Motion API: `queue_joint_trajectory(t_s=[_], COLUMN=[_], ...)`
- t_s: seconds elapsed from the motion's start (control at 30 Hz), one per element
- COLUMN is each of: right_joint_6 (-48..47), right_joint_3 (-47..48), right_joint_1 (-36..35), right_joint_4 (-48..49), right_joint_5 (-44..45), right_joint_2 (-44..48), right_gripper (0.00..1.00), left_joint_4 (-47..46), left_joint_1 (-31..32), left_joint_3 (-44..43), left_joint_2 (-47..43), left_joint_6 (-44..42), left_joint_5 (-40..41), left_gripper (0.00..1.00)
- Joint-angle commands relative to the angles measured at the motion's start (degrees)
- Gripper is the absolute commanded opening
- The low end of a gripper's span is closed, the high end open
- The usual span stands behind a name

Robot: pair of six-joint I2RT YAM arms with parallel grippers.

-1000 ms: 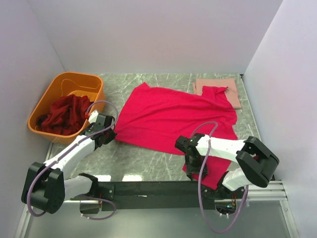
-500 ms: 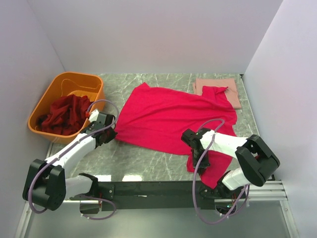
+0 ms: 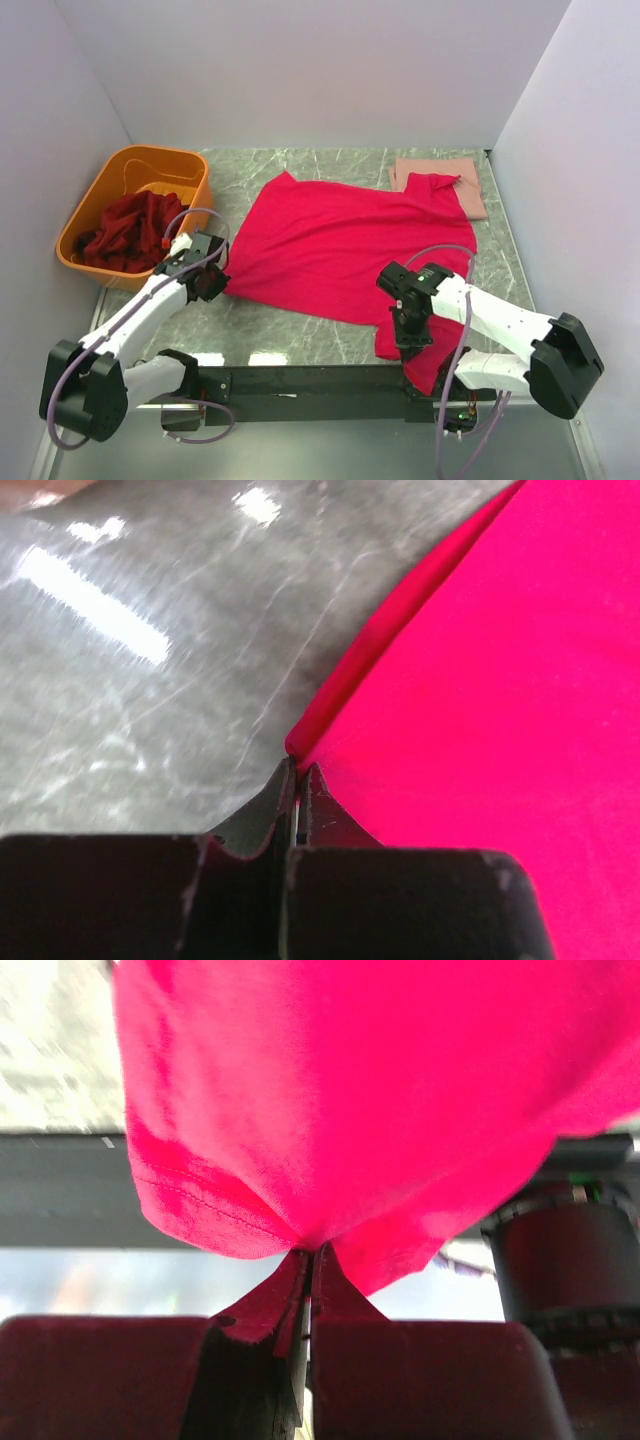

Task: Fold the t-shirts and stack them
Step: Fold the tshirt

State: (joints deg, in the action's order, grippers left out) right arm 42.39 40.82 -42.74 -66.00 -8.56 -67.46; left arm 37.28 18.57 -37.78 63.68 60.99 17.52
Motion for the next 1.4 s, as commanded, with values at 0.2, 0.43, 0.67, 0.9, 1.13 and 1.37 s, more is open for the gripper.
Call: queue_joint_trajectory(t_s=[0.2,0.43,0.67,0.9,1.13,1.37], right_joint_6=[-1.3,-2.1,-6.5,-8.7,-12.1,-13.8], right_joint_3=[3.4,9.1,16.9,22.5,28.6,32.8], right_joint_1=[-0.9,4.1,12.5,18.0,21.7,23.5], right_joint_4=[-8.4,-10.9,-9.0,-4.9,-2.7,2.8], right_joint_5=[-2.8,8.5,21.7,28.8,34.5,33.6], right_joint_2=[2.8,0.6,-2.3,-7.3,-12.5,-16.1], right_gripper=[0.0,0.0,0.0,0.0,0.0,0.0], left_joint_4=[5.9,-1.2,-8.8,-13.4,-14.6,-16.8], left_joint_1=[0.0,0.0,0.0,0.0,0.0,0.0], left_joint_3=[-0.5,-4.5,-9.5,-14.4,-20.8,-26.2], left_joint_2=[-6.0,-1.8,5.6,12.7,20.3,26.2], left_joint_6=[4.9,3.0,1.1,-0.3,-1.5,-3.0], left_joint_5=[1.2,1.7,-0.8,-0.9,1.8,2.5], left_gripper=[0.01,0.01,0.01,0.01,0.01,0.01])
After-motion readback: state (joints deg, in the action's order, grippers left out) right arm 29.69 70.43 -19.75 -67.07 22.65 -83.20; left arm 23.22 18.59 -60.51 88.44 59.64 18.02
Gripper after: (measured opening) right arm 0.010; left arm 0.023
